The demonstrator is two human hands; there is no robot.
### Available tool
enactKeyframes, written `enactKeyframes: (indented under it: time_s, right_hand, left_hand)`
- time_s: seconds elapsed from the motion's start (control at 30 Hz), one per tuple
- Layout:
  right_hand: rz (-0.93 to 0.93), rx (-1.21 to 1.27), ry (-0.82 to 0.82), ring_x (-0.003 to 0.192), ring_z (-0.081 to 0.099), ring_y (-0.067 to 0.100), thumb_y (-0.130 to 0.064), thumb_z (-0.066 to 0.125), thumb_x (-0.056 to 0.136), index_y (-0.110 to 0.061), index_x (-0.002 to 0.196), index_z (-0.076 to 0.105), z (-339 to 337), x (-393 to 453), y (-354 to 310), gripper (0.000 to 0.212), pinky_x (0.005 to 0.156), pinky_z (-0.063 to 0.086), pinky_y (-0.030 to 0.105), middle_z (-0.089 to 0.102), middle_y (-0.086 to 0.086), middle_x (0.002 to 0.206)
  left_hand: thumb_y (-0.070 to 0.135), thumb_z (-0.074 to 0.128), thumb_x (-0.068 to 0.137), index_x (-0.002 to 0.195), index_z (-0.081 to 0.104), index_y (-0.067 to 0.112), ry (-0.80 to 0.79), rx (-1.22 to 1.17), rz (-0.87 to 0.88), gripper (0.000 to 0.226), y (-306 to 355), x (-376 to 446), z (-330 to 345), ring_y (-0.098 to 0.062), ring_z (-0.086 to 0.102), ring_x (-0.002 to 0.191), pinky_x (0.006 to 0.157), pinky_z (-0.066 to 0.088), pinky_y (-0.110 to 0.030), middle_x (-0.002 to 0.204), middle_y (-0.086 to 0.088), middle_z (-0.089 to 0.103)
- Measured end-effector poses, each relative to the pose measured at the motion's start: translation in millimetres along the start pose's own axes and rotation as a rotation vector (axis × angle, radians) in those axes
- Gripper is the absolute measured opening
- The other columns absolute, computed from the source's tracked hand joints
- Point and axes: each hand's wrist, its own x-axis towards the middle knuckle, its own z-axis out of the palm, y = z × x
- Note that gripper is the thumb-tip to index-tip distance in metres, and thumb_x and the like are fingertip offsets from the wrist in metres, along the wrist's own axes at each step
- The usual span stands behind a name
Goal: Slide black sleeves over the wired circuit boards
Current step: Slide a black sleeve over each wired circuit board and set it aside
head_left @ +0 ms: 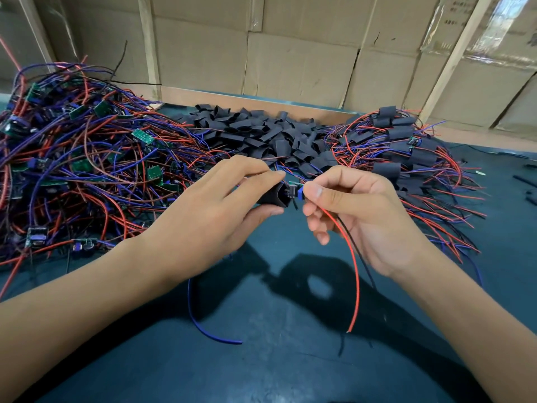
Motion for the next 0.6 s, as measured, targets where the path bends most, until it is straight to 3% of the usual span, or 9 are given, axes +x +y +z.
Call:
enactKeyframes:
  time_s: [0.13, 0.6]
  right_hand:
    - [-0.075, -0.054, -0.001, 0.053, 0.059, 0.023, -0.01, 0.073, 0.082, -0.014, 0.073, 0.073, 0.3, 0.4, 2.6, 0.01, 0.046, 0.046, 0.028, 0.068, 0.013, 0.069]
    - [-0.027, -0.078, -0.022, 0.054, 0.062, 0.022, -0.014, 0.076, 0.082, -0.013, 0.075, 0.074, -0.7, 2.1, 7.7, 0.007, 0.048, 0.05, 0.029, 0.069, 0.013, 0.07]
  left_hand:
    - [0.022, 0.067, 0.098, 0.13, 0.061, -0.004, 0.003, 0.003, -0.031, 0.042, -1.4, 0.9, -1.6, -0.034, 0.062, 0.11, 0.101, 0.048, -0.042, 0.119, -0.017, 0.063]
    - [0.022, 0.064, 0.099, 0.126, 0.063, -0.008, -0.03, 0.045, 0.078, 0.04, 5.1, 4.1, -9.5, -0.035, 0.064, 0.108, 0.101, 0.048, -0.041, 0.119, -0.019, 0.065]
